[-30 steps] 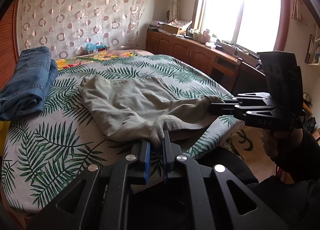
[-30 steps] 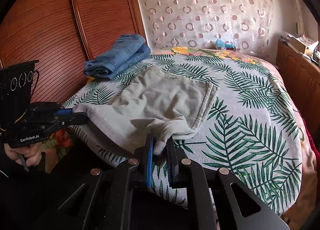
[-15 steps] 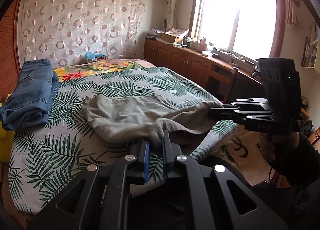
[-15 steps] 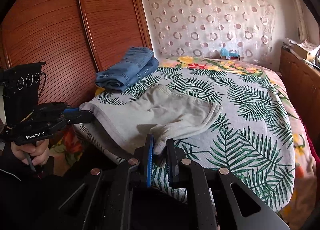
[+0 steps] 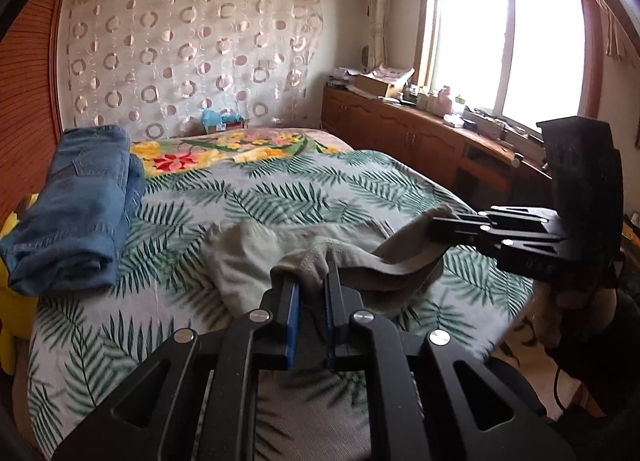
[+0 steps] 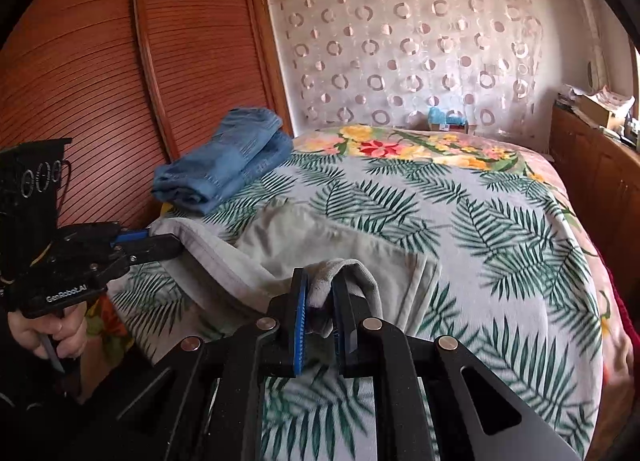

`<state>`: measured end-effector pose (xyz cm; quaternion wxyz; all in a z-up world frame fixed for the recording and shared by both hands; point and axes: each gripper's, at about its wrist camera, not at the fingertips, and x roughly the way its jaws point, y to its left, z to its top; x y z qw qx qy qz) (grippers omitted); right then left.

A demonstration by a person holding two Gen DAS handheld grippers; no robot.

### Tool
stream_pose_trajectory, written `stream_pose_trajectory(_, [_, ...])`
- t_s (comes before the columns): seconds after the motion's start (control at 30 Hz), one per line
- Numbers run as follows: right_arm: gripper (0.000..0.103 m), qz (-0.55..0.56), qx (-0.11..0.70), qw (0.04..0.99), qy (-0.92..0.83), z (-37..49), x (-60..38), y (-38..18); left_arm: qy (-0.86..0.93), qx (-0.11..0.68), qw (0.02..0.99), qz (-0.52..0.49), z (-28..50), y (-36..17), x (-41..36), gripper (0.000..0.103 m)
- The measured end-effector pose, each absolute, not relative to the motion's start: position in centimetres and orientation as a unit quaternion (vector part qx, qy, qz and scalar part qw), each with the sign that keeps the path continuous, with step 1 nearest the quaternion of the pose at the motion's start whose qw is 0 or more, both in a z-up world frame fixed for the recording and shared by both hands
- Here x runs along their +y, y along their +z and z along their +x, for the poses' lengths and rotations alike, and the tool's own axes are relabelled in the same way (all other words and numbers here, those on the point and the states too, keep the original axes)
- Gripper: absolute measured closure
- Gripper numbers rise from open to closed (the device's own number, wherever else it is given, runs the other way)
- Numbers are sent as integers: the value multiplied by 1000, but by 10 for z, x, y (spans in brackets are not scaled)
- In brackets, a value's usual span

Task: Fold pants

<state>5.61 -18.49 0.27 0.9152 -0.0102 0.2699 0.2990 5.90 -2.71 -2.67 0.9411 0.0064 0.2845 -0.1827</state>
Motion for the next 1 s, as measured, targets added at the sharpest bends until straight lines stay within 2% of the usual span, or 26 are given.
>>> stream_pose_trajectory(0.27, [92,-11,280,918,281,88,-169,-8,-164,301,939,27,89,-39,-28,90])
stream_pose_trajectory(0.37, [92,-4,290,915,281,98,-168,-13,-160,313,936,30,93,-44,-26,81])
stream_pose_trajectory(0.5, [92,-3,298,913,277,110,-164,-17,-150,329,932,29,103,-55,-20,63])
stream_pose_trajectory(0.67, [92,-5,303,913,274,119,-159,-19,-141,359,923,21,113,-70,-14,53])
stream_pose_trajectory(0.73, [92,-4,303,913,273,122,-157,-18,-143,371,917,19,116,-75,-15,41])
stream_pose_trajectory(0.8, [92,-2,301,914,271,124,-158,-18,-147,376,915,20,116,-78,-15,23])
stream_pose_trajectory(0.87, [90,-4,302,916,265,128,-157,-18,-146,383,912,24,118,-84,-17,23])
stream_pose_trajectory(1.0, [77,-12,302,920,251,129,-158,-18,-138,404,904,18,124,-96,-16,23])
